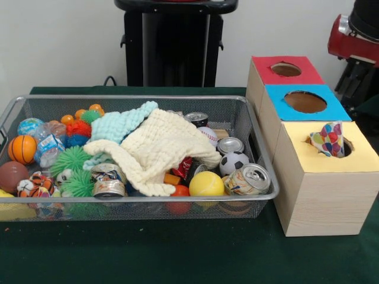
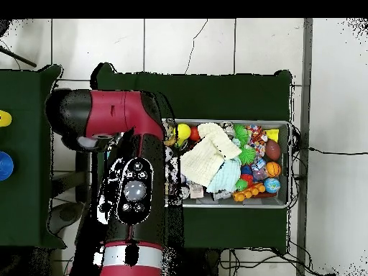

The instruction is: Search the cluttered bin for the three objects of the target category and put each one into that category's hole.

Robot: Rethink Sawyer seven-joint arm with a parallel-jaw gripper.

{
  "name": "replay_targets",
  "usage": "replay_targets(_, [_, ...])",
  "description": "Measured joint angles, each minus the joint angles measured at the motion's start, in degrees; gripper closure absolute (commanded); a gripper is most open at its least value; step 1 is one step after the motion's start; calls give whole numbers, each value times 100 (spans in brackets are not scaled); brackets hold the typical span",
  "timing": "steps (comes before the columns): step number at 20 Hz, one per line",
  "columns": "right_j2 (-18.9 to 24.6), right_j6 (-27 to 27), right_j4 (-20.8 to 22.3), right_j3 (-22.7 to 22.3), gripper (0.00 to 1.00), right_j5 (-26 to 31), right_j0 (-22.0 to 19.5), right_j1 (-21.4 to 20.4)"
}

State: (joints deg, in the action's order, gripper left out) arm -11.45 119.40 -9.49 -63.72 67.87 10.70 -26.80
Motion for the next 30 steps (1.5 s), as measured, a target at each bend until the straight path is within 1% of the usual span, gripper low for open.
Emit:
replay_targets(2, [12, 0, 6, -93, 100, -32, -3, -24])
replay_targets(3, [33, 0, 18, -252, 100, -121, -17, -73])
replay_targets(8, [108, 0, 120, -573, 100, -416, -104, -206])
replay_targets(11, [180, -2, 293, -856, 100, -770, -239, -332])
replay_targets(12, [239, -11, 431, -1056, 100, -1006, -365, -424])
replay_targets(15, [339, -26, 581, -1294, 100, -1200, -553, -553])
replay_targets(17, [504, -36, 714, -1609, 100, -1329, -851, -751])
replay_targets(19, [642, -54, 808, -1806, 100, -1337, -1105, -896])
replay_targets(20, [690, -64, 837, -1857, 100, -1339, -1190, -934])
replay_targets(23, [978, -159, 1038, -2043, 100, -1348, -1762, -1050])
replay_targets(25, [1100, -225, 1126, -2047, 100, -1362, -1998, -1039])
replay_targets(26, [1279, -368, 1275, -2044, 100, -1419, -2361, -988])
replay_targets(29, [1474, -577, 1488, -2044, 100, -1558, -2775, -884])
replay_targets(30, [1555, -691, 1621, -2048, 100, -1667, -2967, -818])
